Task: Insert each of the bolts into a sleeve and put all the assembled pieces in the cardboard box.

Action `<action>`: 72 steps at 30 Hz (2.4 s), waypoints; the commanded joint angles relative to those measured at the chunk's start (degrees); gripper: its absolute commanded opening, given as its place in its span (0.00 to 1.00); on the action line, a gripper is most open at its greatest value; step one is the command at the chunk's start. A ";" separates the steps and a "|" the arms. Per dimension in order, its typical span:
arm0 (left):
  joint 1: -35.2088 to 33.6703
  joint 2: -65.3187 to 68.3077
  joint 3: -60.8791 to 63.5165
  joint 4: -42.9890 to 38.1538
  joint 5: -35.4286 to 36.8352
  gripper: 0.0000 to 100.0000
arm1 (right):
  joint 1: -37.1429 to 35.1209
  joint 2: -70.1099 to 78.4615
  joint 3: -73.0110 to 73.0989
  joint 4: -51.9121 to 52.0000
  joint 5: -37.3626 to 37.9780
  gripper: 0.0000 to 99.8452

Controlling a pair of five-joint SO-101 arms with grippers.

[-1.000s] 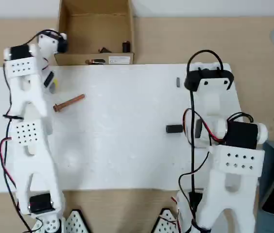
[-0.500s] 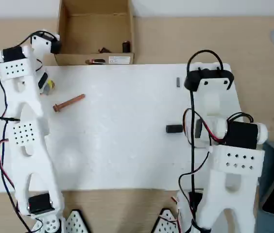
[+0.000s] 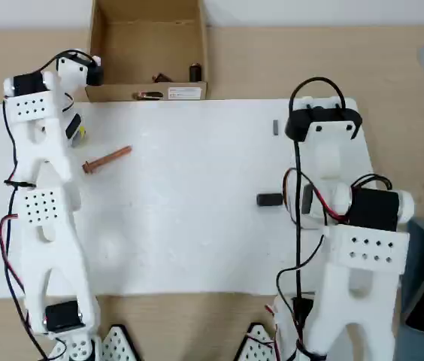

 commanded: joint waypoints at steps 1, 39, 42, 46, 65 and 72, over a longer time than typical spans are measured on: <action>1.14 0.84 -0.18 -2.37 0.53 0.08 | 0.40 -1.36 -0.13 -0.79 -0.18 0.01; 5.71 -33.01 -14.95 0.70 17.14 0.00 | 0.31 -10.07 -16.75 4.48 -0.18 0.01; 7.30 -37.05 -14.95 0.70 17.14 0.00 | 0.31 -10.86 -16.66 4.48 -0.18 0.01; 9.67 -43.82 -13.71 0.70 16.97 0.00 | 0.31 -11.03 -16.66 4.48 -0.18 0.01; 11.43 -99.82 58.99 0.44 22.51 0.00 | 0.22 -11.12 -12.26 3.96 -0.09 0.01; 11.43 -113.89 78.33 -0.70 30.15 0.00 | 0.31 -11.12 -7.25 -3.96 -0.44 0.01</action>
